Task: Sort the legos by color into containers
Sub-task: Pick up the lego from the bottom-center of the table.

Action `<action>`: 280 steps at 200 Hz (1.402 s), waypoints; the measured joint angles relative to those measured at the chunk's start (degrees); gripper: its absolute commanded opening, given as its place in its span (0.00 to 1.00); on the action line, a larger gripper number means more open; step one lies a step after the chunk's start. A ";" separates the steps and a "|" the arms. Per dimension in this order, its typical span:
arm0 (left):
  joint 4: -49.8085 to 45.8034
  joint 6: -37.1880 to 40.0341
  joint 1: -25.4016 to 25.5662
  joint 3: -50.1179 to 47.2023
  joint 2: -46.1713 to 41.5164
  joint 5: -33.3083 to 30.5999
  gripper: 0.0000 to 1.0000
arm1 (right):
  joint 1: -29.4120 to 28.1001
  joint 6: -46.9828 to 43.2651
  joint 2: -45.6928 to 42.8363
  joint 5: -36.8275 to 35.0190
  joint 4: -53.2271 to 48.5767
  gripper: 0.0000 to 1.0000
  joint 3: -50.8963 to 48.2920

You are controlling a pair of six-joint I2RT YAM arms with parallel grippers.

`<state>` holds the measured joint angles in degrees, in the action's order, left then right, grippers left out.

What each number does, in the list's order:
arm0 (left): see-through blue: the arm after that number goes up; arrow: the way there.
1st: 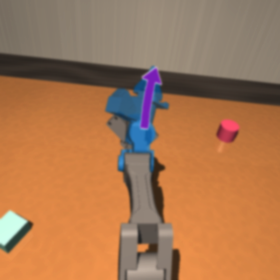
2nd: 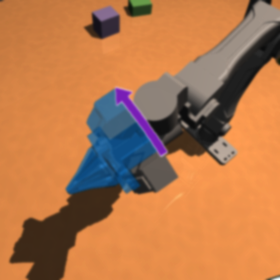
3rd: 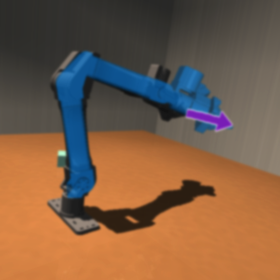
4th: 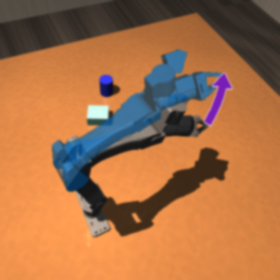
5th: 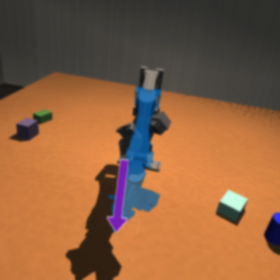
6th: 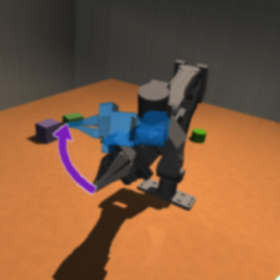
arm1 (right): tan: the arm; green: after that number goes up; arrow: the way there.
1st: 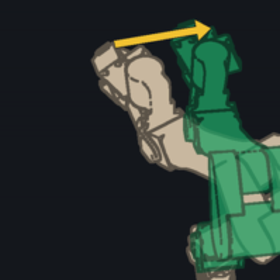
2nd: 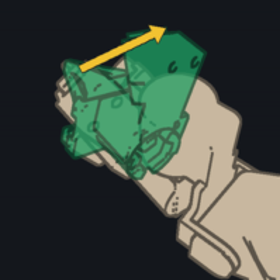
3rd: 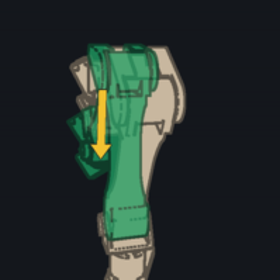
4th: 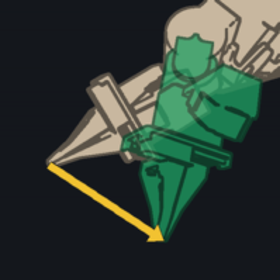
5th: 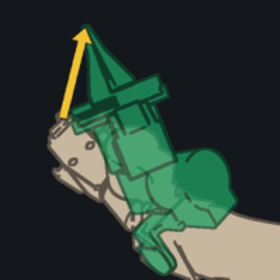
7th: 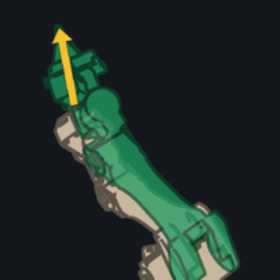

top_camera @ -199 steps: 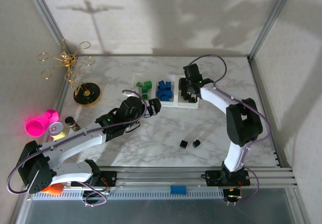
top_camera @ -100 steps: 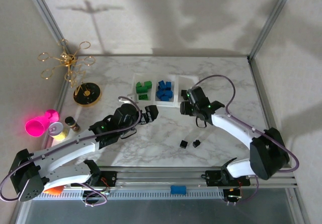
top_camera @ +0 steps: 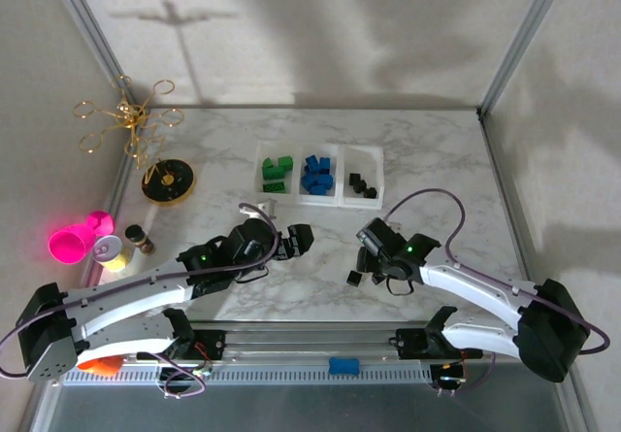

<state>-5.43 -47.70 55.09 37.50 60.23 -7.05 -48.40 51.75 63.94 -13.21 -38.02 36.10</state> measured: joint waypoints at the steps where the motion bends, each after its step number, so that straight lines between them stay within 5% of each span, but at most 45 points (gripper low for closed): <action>1: 0.00 -0.07 0.02 0.00 0.09 0.02 1.00 | -0.07 0.15 -0.07 -0.02 -0.09 0.66 -0.07; 75: 0.13 -0.13 0.76 1.46 4.81 0.00 0.99 | -1.64 12.41 -3.15 -2.08 0.11 0.59 -5.42; 215: 0.46 -0.13 1.03 2.27 5.62 0.00 1.00 | -1.75 12.50 0.31 -2.03 6.58 0.30 -6.95; 280: 0.44 -0.13 1.03 2.27 5.31 -0.20 1.00 | -1.75 10.23 -0.11 -2.45 5.66 0.28 -6.45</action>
<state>-4.99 -47.83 56.12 39.77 65.54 -7.25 -50.15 61.98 63.83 -15.66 -32.36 29.65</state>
